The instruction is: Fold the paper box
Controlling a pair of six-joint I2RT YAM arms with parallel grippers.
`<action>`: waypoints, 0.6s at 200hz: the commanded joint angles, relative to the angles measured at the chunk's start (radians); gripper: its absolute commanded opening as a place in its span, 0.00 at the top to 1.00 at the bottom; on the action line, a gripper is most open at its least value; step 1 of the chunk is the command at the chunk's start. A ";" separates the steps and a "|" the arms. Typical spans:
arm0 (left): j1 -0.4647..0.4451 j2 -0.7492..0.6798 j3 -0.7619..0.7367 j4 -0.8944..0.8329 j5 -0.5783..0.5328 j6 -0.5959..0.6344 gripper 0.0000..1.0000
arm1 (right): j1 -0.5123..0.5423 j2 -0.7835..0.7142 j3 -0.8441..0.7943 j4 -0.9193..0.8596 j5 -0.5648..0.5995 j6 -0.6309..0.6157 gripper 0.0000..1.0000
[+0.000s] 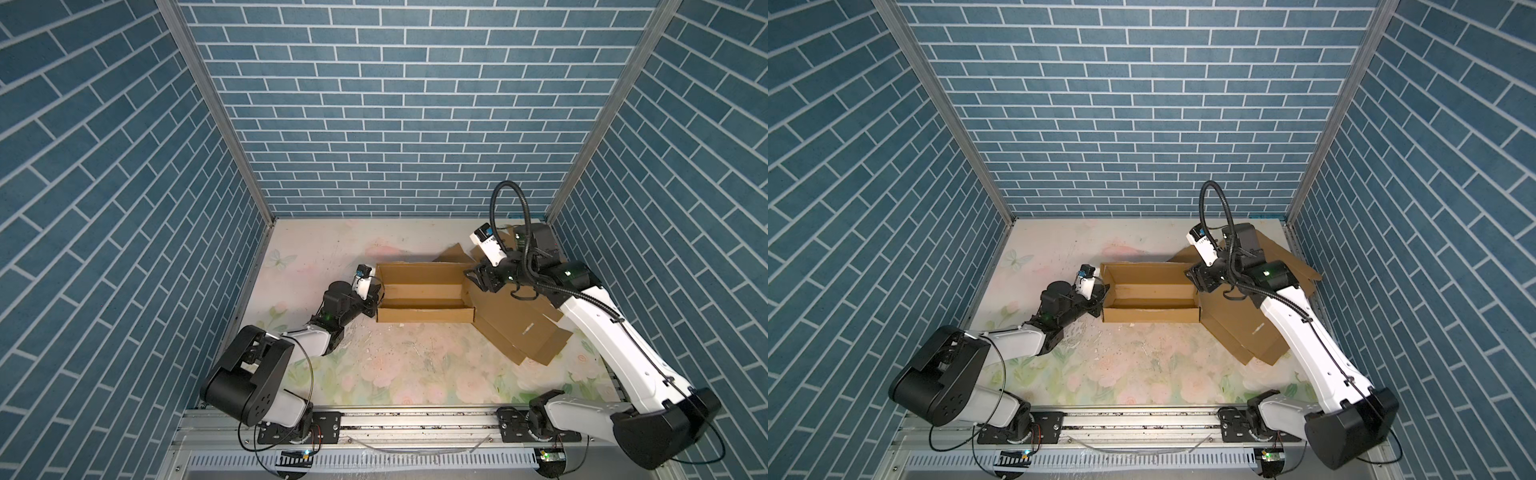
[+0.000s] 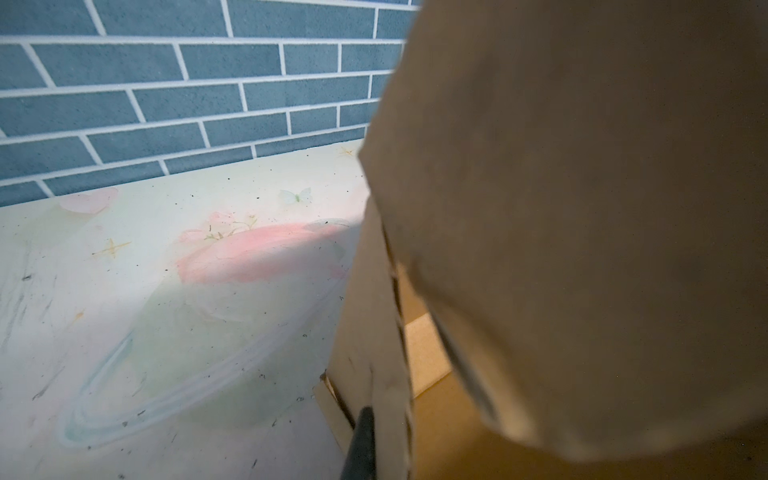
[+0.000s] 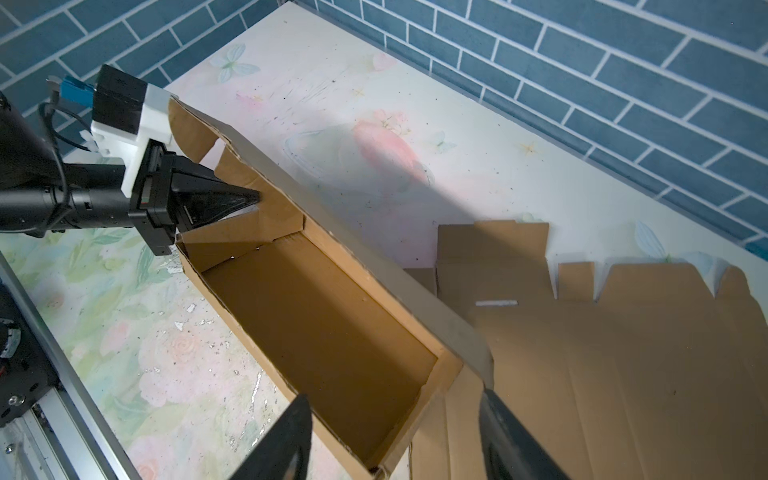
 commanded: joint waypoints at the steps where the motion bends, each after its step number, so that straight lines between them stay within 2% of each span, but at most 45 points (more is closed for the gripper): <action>1: -0.006 0.011 -0.012 0.005 -0.008 0.020 1.00 | 0.042 0.097 0.138 -0.129 -0.023 -0.152 0.34; 72: -0.007 0.027 -0.019 0.021 -0.007 0.021 1.00 | 0.123 0.399 0.420 -0.261 -0.064 -0.279 0.36; 120: -0.006 0.027 -0.019 0.021 -0.008 0.024 1.00 | 0.149 0.514 0.527 -0.306 -0.049 -0.313 0.46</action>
